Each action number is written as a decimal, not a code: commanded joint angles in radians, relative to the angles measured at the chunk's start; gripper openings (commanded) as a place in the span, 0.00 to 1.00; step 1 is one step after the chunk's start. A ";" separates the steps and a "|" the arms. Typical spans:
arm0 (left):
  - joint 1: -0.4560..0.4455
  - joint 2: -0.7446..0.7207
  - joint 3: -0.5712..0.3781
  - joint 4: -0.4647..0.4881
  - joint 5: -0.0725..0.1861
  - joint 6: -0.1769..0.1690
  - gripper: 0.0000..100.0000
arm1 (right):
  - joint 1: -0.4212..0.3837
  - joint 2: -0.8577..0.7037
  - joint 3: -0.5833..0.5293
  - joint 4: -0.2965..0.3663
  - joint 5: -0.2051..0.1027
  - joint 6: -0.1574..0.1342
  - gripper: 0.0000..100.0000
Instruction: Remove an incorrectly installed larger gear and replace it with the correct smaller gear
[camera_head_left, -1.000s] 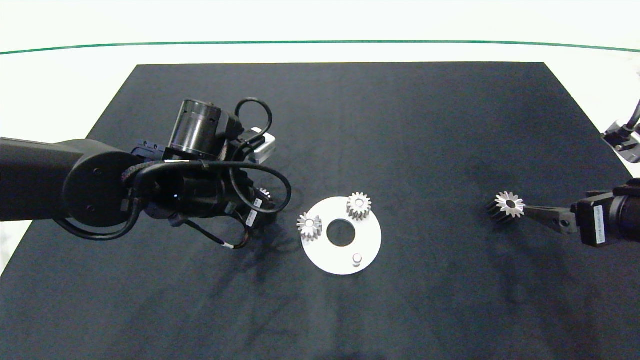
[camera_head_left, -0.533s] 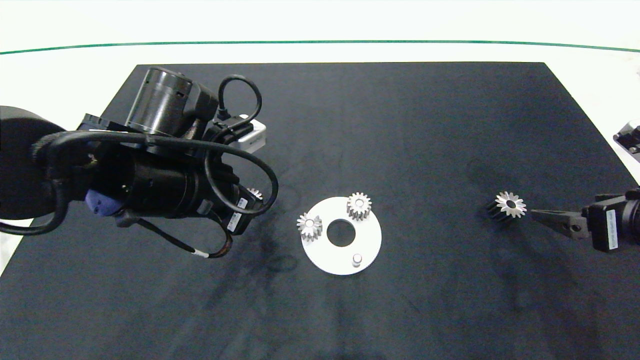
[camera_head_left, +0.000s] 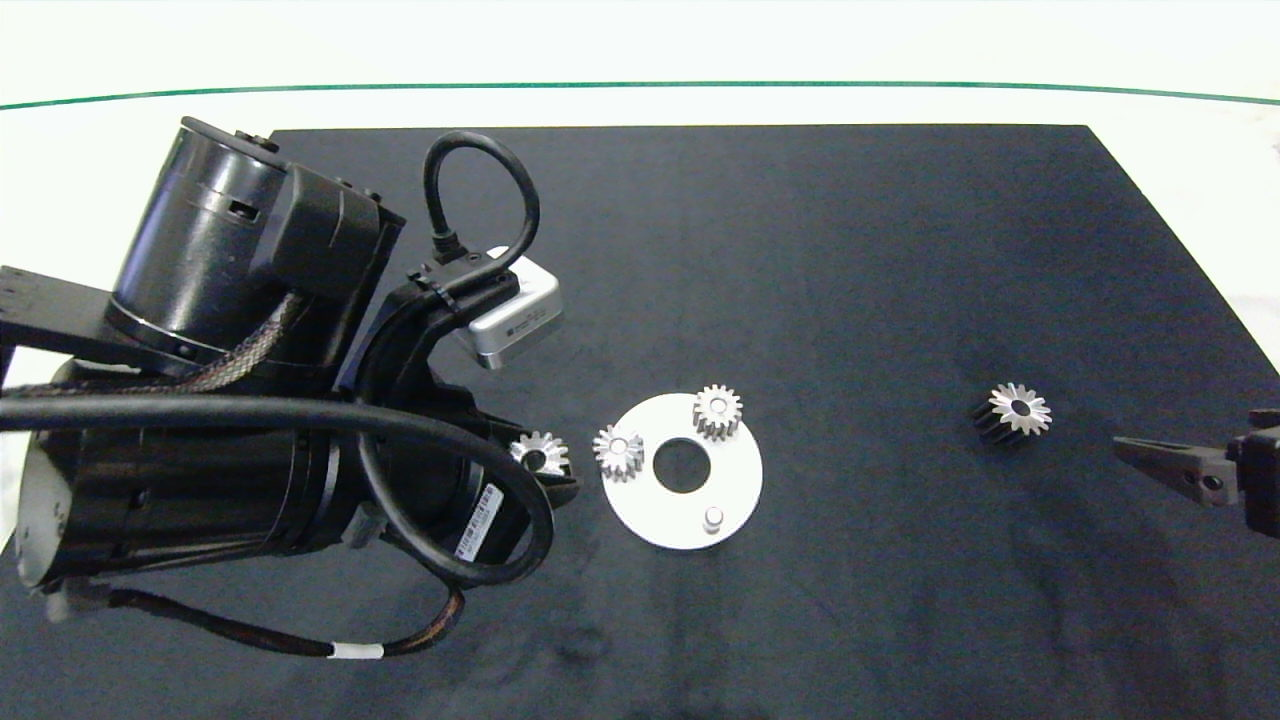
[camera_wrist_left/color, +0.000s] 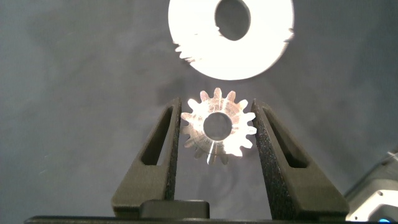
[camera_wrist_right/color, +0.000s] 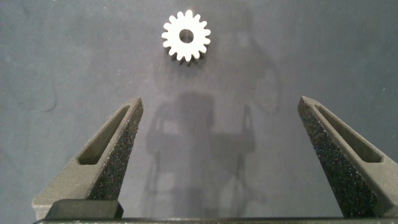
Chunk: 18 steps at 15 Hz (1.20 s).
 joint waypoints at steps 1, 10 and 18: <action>-0.072 0.000 0.081 -0.117 0.002 0.002 0.19 | -0.014 -0.064 0.022 0.008 -0.002 0.046 1.00; -0.159 0.115 0.155 -0.396 0.060 0.005 0.19 | -0.127 -0.156 0.046 0.034 0.000 0.049 1.00; -0.202 0.247 0.152 -0.598 0.095 0.006 0.19 | -0.163 -0.191 0.048 0.036 -0.004 0.049 1.00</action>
